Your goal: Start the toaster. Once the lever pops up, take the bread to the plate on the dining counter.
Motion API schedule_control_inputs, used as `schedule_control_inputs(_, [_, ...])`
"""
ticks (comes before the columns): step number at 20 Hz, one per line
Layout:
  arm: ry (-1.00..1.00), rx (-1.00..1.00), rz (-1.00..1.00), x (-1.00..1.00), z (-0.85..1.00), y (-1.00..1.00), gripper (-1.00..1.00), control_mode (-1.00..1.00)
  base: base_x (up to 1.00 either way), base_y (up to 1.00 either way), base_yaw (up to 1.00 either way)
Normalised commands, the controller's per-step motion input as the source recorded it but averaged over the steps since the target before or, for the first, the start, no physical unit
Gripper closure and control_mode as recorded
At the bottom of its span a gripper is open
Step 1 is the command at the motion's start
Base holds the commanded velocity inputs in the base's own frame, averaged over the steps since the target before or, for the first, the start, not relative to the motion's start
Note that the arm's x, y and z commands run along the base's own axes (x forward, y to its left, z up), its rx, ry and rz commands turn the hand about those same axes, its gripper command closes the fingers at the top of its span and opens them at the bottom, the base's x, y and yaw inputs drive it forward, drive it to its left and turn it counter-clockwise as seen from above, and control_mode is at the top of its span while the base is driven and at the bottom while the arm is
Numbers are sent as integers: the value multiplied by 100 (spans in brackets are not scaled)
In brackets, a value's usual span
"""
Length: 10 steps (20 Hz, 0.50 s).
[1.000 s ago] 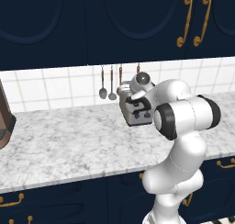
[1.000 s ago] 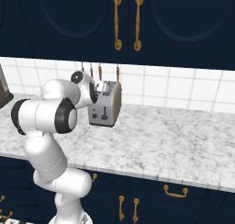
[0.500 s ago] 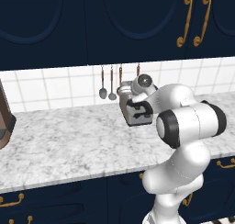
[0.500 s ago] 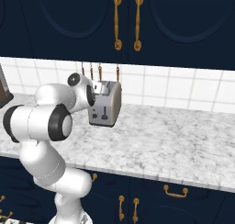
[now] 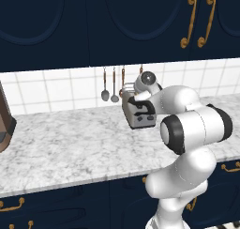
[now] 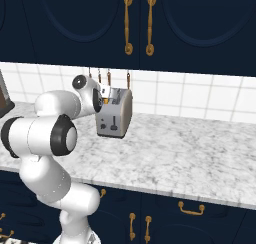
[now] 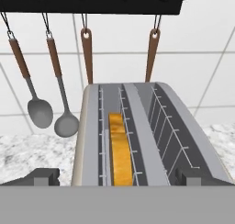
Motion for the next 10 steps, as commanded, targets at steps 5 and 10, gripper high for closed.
schedule_control_inputs(5, [0,0,0,0,0,0,-100,-100,0,0,0])
schedule_control_inputs(10, [0,0,0,0,0,0,-100,-100,0,0,0])
